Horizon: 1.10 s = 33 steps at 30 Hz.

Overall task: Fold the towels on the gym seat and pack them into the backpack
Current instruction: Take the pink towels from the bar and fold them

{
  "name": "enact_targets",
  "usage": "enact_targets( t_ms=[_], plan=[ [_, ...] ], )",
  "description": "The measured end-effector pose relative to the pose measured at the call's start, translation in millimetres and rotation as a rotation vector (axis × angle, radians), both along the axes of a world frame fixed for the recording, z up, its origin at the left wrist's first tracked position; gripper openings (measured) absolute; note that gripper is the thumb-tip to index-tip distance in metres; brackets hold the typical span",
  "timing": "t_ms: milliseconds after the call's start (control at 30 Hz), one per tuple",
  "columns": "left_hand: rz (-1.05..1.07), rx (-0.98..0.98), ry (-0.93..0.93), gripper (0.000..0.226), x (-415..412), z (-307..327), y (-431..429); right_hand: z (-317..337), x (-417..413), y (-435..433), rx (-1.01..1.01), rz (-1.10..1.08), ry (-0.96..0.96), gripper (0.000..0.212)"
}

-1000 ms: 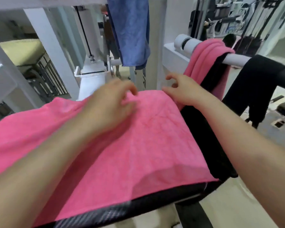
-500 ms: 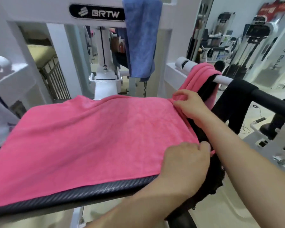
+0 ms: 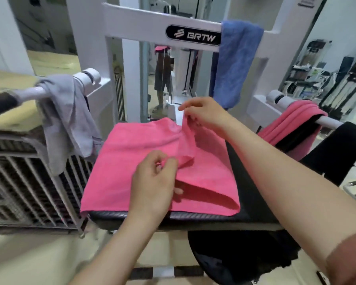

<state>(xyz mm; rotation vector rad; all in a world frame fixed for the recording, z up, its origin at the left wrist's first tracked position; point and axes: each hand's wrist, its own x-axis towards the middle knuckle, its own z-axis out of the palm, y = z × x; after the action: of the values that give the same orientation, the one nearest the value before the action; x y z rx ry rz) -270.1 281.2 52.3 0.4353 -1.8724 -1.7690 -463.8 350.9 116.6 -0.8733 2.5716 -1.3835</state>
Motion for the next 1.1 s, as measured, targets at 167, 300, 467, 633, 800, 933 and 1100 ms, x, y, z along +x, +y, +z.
enact_targets(
  t_ms=[167, 300, 467, 633, 800, 933, 1100],
  plan=[
    [0.341, -0.915, -0.141, 0.019, 18.7, -20.5, -56.2, -13.1, -2.0, -9.8, 0.176, -0.018, 0.193, 0.038],
    [-0.175, -1.149, 0.008, 0.018, 18.3, -11.3, -5.7, -22.4, -39.1, 43.4, 0.619, -0.355, 0.305, 0.017],
    [-0.393, -1.424, -0.035, 0.033, -9.0, -17.5, 44.2, -35.7, -56.3, 59.2, 0.587, -0.353, 0.152, 0.038],
    [-0.491, -1.169, -0.016, 0.008, -26.3, -12.6, 59.6, -37.7, -61.2, 59.1, 0.606, -0.33, 0.263, 0.023],
    [-0.924, -0.658, -0.089, 0.028, -21.7, 12.0, 114.7, -17.0, -67.1, 120.6, 1.066, -0.407, 0.387, 0.013],
    [-0.867, -0.761, -0.042, 0.033, -38.2, 32.4, 94.3, -5.6, -63.8, 124.9, 0.998, -0.213, 0.526, 0.033],
    [-0.265, -1.098, -0.252, 0.024, -111.2, 38.8, 8.6, -5.0, -45.4, 79.2, 0.71, 0.083, 0.2, 0.035]
  ],
)
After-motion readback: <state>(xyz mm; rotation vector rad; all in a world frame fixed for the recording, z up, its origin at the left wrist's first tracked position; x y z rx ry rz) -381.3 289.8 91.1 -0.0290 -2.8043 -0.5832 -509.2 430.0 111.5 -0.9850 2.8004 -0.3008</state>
